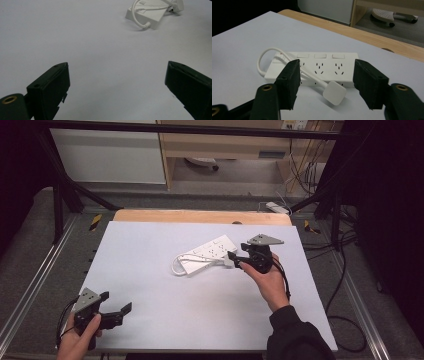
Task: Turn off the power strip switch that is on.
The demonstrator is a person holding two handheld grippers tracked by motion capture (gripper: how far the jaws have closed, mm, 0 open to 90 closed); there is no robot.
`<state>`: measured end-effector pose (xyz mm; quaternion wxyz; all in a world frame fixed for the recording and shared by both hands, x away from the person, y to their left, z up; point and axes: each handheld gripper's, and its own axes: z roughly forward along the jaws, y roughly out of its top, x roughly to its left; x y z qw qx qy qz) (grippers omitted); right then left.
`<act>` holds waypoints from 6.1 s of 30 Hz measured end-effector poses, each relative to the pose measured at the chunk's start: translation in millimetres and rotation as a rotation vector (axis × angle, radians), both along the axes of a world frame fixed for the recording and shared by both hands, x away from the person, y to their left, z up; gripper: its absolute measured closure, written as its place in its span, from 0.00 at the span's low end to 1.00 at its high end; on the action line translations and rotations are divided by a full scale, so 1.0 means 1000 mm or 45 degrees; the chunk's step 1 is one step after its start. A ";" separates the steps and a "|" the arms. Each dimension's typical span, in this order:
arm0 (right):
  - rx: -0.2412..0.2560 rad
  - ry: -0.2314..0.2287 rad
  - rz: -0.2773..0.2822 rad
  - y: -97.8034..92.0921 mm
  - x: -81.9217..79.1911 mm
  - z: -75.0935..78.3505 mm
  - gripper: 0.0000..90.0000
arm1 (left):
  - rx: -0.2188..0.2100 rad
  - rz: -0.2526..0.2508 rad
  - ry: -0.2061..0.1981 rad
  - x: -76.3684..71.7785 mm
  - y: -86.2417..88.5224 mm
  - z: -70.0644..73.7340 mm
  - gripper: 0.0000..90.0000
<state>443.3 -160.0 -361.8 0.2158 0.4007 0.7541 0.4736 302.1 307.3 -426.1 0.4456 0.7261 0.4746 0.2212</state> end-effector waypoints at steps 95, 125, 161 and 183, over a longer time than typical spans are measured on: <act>-0.068 0.097 -0.092 0.068 0.103 -0.048 1.00 | 0.055 -0.050 0.005 0.002 -0.007 0.000 0.07; -0.098 0.154 -0.099 0.085 0.110 -0.069 1.00 | 0.052 -0.052 0.009 0.002 -0.007 0.000 0.07; -0.123 0.162 -0.105 0.089 0.112 -0.073 1.00 | 0.052 -0.059 0.012 0.002 -0.007 0.000 0.07; -0.131 0.163 -0.104 0.089 0.111 -0.076 1.00 | 0.060 -0.065 0.014 0.003 -0.008 0.000 0.07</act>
